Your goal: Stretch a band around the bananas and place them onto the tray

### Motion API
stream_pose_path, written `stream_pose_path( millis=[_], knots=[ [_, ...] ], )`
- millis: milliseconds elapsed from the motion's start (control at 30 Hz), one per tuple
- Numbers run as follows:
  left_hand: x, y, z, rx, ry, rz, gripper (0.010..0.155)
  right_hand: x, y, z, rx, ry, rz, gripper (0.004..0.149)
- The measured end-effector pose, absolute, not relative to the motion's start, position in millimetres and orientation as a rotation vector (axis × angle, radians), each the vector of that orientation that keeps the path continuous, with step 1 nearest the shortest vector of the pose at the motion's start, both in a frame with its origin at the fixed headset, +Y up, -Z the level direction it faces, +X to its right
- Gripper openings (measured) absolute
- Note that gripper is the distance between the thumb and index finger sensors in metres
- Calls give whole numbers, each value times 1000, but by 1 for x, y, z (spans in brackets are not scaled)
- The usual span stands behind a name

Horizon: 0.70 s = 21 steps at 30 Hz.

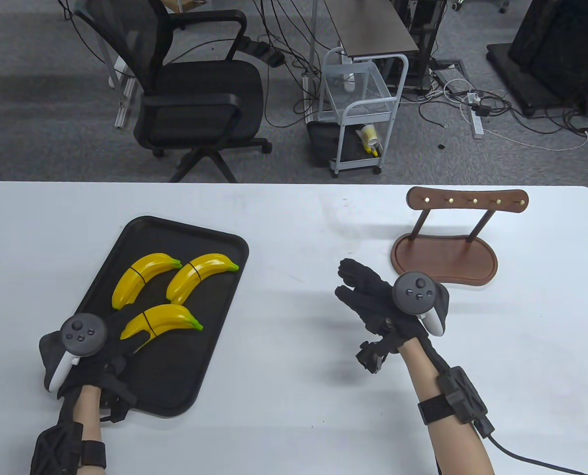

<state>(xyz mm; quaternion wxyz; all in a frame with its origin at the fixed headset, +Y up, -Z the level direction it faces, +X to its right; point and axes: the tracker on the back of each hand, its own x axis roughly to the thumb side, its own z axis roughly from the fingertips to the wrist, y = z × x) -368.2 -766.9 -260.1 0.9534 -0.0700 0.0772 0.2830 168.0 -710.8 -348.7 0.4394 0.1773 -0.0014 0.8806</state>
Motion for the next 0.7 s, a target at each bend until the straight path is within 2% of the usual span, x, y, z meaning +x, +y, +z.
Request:
stream_pose_path(
  millis=[700],
  knots=[
    [-377,-780,-258,-189,201,577,64,166,-714,-349,445,17,2203,66]
  ],
)
